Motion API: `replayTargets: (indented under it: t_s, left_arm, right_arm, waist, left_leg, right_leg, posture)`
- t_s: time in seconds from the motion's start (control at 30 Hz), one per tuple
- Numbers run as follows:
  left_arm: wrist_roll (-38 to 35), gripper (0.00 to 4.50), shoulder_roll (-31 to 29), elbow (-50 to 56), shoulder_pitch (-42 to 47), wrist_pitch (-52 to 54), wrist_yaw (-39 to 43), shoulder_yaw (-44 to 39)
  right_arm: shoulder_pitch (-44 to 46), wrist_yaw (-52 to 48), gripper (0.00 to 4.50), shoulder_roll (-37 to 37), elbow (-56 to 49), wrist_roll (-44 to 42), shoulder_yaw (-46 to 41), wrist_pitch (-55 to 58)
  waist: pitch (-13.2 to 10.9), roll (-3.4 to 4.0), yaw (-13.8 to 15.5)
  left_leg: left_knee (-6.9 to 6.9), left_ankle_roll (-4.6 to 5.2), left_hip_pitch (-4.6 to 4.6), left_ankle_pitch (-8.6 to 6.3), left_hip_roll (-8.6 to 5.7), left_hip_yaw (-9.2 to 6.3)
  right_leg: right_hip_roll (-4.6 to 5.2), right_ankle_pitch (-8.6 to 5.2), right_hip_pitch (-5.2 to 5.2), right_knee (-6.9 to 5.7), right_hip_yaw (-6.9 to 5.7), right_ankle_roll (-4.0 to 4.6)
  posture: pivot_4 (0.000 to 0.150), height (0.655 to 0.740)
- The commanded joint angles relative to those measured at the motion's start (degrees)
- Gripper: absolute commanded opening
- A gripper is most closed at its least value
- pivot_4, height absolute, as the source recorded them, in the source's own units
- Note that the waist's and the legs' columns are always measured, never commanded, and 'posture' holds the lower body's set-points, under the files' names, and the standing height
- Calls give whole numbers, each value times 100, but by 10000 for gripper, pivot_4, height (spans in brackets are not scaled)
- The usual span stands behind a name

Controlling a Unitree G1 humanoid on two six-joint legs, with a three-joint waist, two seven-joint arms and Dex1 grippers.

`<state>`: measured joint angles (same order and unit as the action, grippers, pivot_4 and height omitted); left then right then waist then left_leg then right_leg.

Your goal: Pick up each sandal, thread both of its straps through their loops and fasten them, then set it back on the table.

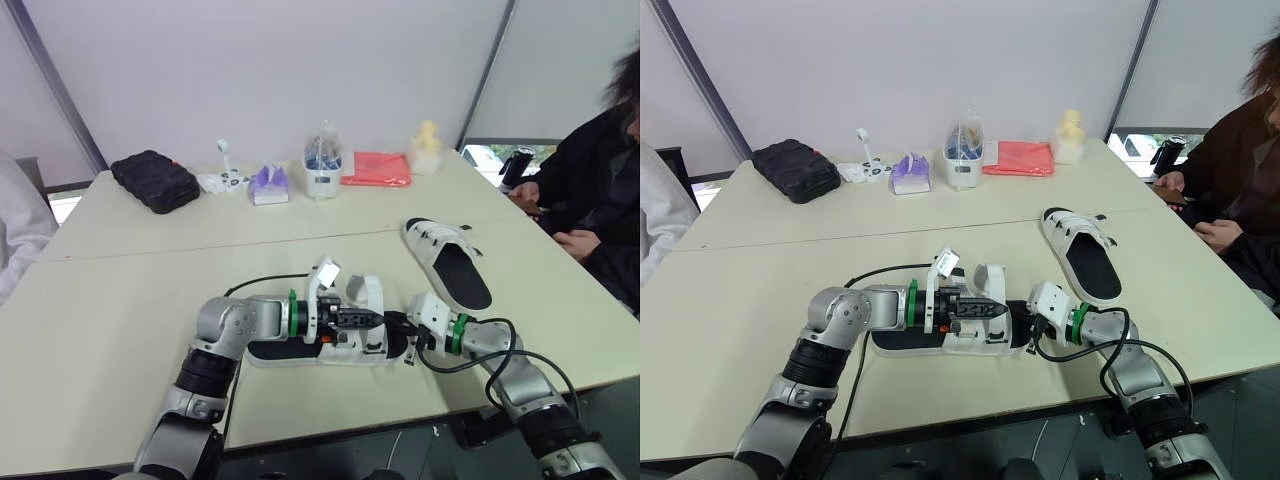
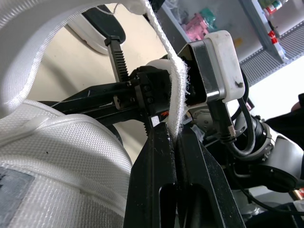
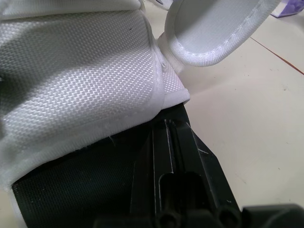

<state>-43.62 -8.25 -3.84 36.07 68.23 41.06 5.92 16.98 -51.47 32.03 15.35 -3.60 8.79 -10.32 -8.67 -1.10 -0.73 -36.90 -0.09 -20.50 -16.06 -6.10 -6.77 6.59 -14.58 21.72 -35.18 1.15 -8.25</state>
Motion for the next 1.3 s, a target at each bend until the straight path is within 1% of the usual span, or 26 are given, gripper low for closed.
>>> replayTargets:
  t_s: [0.03,0.43,0.63,0.77,0.9,1.1,1.3]
  left_arm:
    - [-133,301,40,153,-7,44,78,-39]
    - [-263,301,8,253,3,149,45,-162]
    - [-61,301,-92,464,-197,68,110,191]
    - [392,301,-360,475,-342,-390,313,782]
    - [610,301,-447,365,-402,-682,395,973]
    - [-21,301,-121,329,-252,-66,269,284]
    - [-177,301,-197,479,-337,232,267,187]
  right_arm:
    - [-216,23,0,-65,395,265,246,347]
    - [-213,46,0,-110,421,283,269,358]
    - [-219,64,0,-131,436,282,265,354]
    - [-230,81,0,-138,425,278,256,361]
    - [-264,101,0,-134,388,274,244,380]
    - [-298,111,0,-122,371,272,240,389]
    - [-281,108,0,-136,375,275,249,395]
  waist:
    - [-1,0,0]
    - [-8,-9,-10]
    - [-10,-9,-13]
    - [-10,-11,-12]
    - [-4,-19,-2]
    - [-2,-26,3]
    - [-2,-28,-8]
  left_leg:
    - [1,-1,0,0,0,0]
    - [6,-4,-1,-2,2,0]
    - [13,-5,0,-3,4,1]
    - [15,-6,1,-3,4,1]
    - [21,-6,4,-4,5,0]
    - [22,-6,5,-4,5,-2]
    - [43,-5,5,-3,4,-1]
  right_leg:
    - [0,0,0,1,0,0]
    - [0,0,2,5,0,0]
    - [-1,-1,4,8,1,0]
    - [-1,-2,3,11,1,2]
    - [1,-10,1,16,1,18]
    - [7,-11,2,20,0,17]
    - [4,-6,9,21,0,2]
  posture:
    - [1500,7400]
    - [1500,7400]
    - [1500,7400]
    - [1500,7400]
    - [1500,7400]
    - [1500,7400]
    - [1500,7400]
